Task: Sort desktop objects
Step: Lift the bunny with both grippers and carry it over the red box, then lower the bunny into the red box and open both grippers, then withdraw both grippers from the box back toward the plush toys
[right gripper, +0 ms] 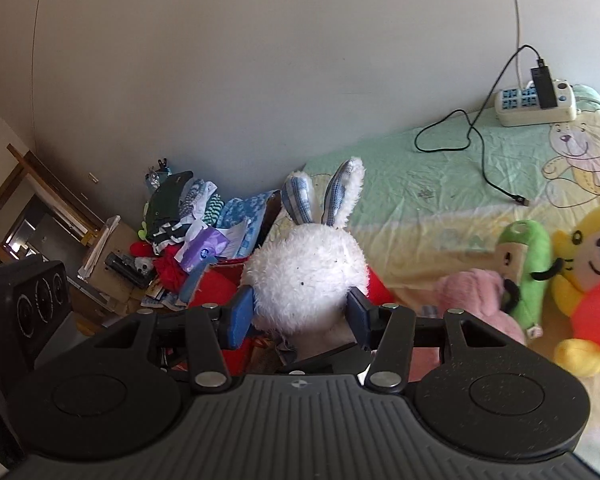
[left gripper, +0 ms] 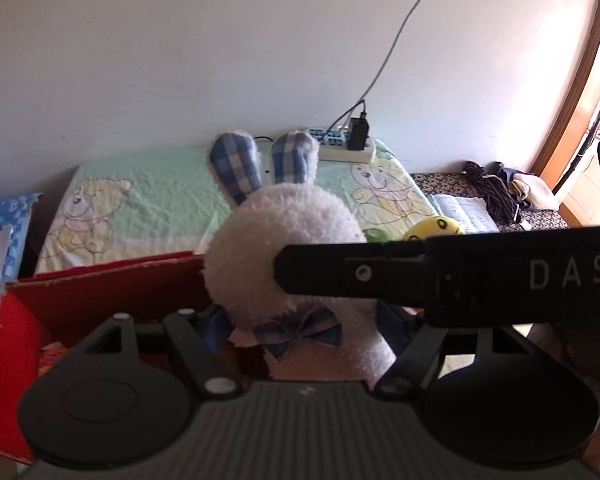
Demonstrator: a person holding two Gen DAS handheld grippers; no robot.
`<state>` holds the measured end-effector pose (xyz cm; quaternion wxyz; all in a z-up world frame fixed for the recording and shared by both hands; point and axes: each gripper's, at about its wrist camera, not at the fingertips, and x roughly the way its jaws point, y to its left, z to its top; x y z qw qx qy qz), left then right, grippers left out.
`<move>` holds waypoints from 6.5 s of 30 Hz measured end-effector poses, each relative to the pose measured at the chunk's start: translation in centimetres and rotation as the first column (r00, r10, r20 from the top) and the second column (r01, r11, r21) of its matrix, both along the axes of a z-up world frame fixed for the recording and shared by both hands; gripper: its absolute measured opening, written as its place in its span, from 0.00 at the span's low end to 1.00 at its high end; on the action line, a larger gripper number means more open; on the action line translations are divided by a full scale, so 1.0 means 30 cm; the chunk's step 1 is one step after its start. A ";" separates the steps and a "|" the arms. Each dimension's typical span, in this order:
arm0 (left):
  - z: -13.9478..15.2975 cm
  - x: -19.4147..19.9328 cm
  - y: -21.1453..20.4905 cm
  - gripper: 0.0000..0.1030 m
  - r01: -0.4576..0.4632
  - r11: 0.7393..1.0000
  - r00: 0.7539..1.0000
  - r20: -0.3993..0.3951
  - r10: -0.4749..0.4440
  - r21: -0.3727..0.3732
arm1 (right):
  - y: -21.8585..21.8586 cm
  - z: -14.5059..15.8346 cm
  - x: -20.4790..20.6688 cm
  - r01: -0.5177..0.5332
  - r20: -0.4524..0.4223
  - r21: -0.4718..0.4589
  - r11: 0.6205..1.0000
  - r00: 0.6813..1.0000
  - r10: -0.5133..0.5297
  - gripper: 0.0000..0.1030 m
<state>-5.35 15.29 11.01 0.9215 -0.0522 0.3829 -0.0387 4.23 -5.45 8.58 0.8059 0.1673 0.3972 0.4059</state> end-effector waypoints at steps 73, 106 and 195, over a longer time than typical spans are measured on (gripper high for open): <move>-0.315 -0.103 0.567 0.67 -0.151 0.971 0.947 -0.255 0.196 0.186 | 0.701 -0.465 0.046 -0.012 -0.563 0.118 0.993 0.823 0.077 0.54; -0.316 -0.107 0.541 0.72 -0.205 0.940 0.921 -0.271 0.280 0.275 | 0.702 -0.411 0.016 -0.015 -0.497 0.045 0.999 0.867 0.036 0.41; -0.105 -0.116 0.258 0.82 -0.239 0.948 0.954 -0.128 0.270 0.212 | 0.307 -0.159 -0.192 0.058 -0.050 -0.004 0.998 0.997 -0.058 0.41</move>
